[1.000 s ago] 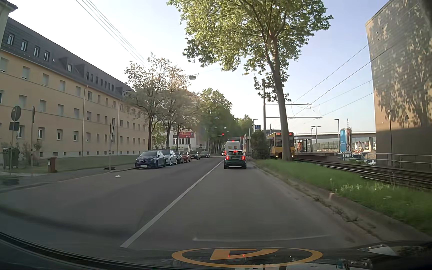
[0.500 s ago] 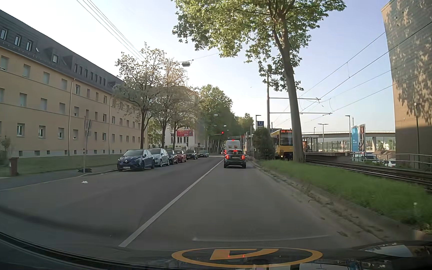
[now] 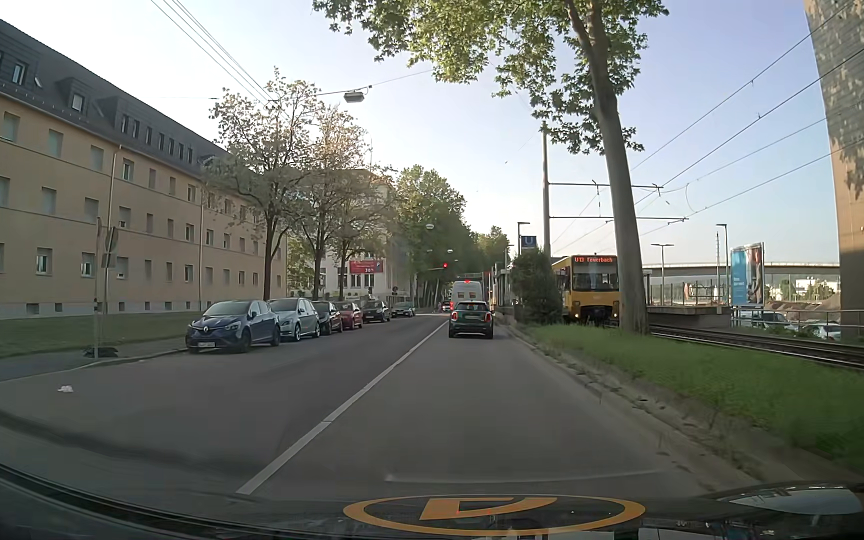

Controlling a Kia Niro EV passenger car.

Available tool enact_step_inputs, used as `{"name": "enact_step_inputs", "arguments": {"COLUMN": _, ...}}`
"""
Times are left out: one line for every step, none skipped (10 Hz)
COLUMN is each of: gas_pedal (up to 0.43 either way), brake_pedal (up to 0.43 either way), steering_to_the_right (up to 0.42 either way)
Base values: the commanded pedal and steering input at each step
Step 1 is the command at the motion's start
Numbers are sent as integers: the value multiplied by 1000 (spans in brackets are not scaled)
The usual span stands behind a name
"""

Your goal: Follow the waypoints while adhering to traffic rules and regulations

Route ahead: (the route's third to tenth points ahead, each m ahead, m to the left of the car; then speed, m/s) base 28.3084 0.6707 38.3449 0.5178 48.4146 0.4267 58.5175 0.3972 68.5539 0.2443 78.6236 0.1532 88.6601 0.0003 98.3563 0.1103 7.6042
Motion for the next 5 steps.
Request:
{"name": "enact_step_inputs", "arguments": {"gas_pedal": 98, "brake_pedal": 0, "steering_to_the_right": -3}}
{"name": "enact_step_inputs", "arguments": {"gas_pedal": 98, "brake_pedal": 0, "steering_to_the_right": -3}}
{"name": "enact_step_inputs", "arguments": {"gas_pedal": 98, "brake_pedal": 0, "steering_to_the_right": -3}}
{"name": "enact_step_inputs", "arguments": {"gas_pedal": 98, "brake_pedal": 0, "steering_to_the_right": -2}}
{"name": "enact_step_inputs", "arguments": {"gas_pedal": 98, "brake_pedal": 0, "steering_to_the_right": -3}}
